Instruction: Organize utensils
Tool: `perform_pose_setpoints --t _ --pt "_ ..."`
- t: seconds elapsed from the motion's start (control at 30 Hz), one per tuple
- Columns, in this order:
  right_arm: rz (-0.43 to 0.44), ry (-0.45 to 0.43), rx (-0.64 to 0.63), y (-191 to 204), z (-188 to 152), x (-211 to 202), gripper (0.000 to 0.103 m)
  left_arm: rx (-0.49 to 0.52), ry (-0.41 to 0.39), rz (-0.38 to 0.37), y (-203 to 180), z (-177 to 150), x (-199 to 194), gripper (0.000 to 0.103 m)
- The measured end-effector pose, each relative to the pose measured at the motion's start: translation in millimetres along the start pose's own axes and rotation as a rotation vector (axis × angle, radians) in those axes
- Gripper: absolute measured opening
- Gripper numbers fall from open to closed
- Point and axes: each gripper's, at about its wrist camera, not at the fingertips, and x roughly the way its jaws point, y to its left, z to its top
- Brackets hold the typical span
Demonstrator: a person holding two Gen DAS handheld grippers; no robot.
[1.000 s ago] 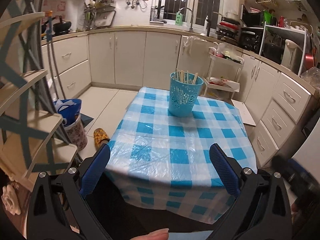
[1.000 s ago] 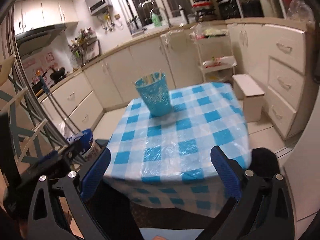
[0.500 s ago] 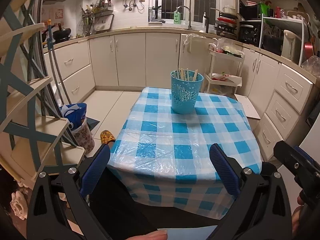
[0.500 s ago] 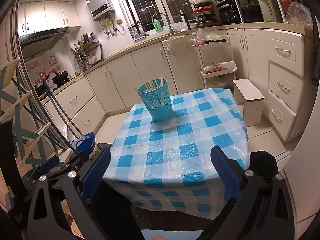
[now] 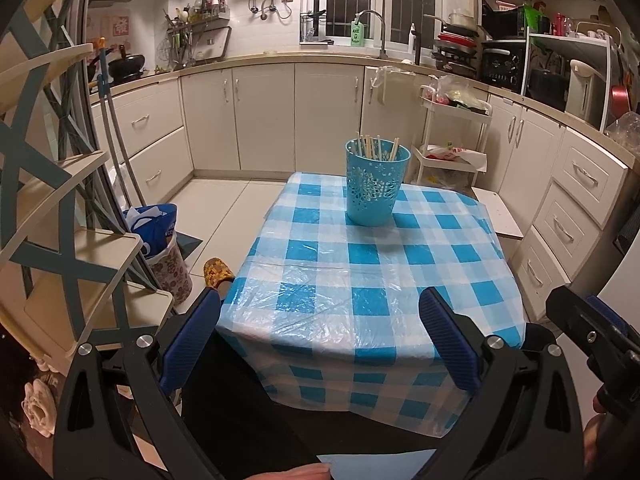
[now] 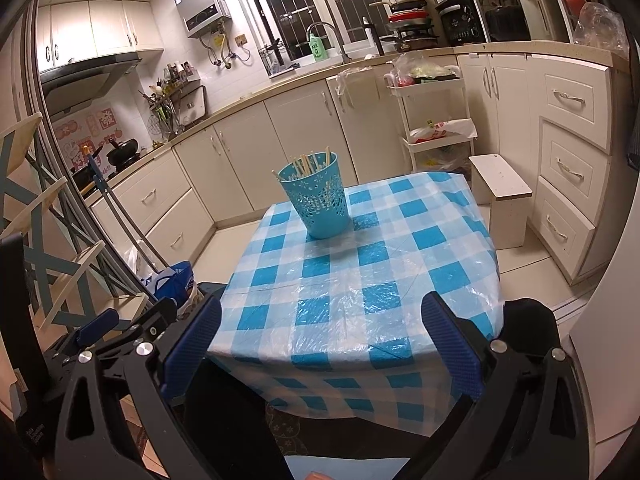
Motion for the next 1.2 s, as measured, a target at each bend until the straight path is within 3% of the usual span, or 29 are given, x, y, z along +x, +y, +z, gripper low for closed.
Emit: perform_pose_setpoints --t 1.2 --pt "0.009 0.006 -0.023 12.3 -9.3 -5.4 0.096 -0.018 -0.025 0.009 8.7 -0.1 -13.0 0.095"
